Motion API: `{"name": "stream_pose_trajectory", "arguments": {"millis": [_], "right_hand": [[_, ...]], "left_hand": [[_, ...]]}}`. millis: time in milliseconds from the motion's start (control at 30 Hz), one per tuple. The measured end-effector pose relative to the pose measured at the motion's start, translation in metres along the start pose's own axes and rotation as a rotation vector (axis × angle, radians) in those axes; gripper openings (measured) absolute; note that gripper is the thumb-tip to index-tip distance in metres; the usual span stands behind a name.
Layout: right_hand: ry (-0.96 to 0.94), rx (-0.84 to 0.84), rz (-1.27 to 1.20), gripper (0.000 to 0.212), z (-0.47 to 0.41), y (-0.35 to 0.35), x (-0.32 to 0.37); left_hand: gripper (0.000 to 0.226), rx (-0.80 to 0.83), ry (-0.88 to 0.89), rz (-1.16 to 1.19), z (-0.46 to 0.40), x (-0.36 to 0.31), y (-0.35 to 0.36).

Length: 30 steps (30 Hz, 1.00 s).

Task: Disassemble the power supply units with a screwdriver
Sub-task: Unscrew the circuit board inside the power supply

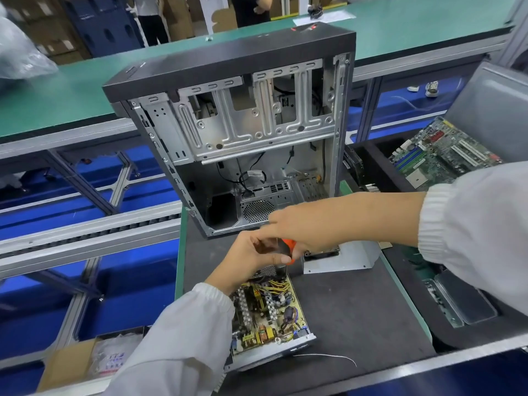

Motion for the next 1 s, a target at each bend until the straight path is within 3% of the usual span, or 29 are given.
{"name": "stream_pose_trajectory", "arguments": {"millis": [100,200,333,400,567,667,800,900,1000], "right_hand": [[0.133,-0.084,0.052,0.057,0.003,-0.005,-0.004],[0.147,-0.172,0.245,0.056,-0.002,-0.01,0.003],[0.054,-0.037,0.091,0.031,-0.01,-0.002,0.012],[-0.012,0.003,0.088,0.034,-0.011,-0.002,0.016],[-0.148,-0.003,0.096,0.034,-0.006,-0.003,0.017],[-0.031,0.027,0.03,0.039,-0.006,0.001,0.004],[0.144,-0.092,0.056,0.06,-0.002,-0.007,-0.014],[0.175,-0.212,0.096,0.056,-0.004,-0.009,-0.011],[0.167,-0.118,0.024,0.037,-0.008,-0.007,-0.008]], "left_hand": [[0.036,-0.077,0.004,0.064,0.004,0.001,0.0],[0.041,-0.093,0.012,0.075,0.005,0.001,0.004],[0.031,0.062,-0.073,0.045,0.007,0.003,0.008],[0.021,0.141,-0.045,0.01,0.006,-0.003,0.005],[0.036,0.117,-0.129,0.032,0.002,0.003,-0.002],[0.02,0.069,-0.042,-0.033,0.002,-0.001,0.003],[0.03,-0.026,-0.01,0.032,0.001,-0.003,0.002],[0.032,-0.072,-0.001,0.055,-0.001,-0.002,0.002],[0.031,0.004,-0.044,0.027,-0.001,-0.001,0.009]]}}
Point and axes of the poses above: each hand's wrist, its own z-axis away from the middle knuckle, its own y-axis out of the palm, x = y × z, the point moved 7 cm from there along -z, towards the middle knuckle, and after that the axes turned 12 degrees about -x, right-handed, at the moved point
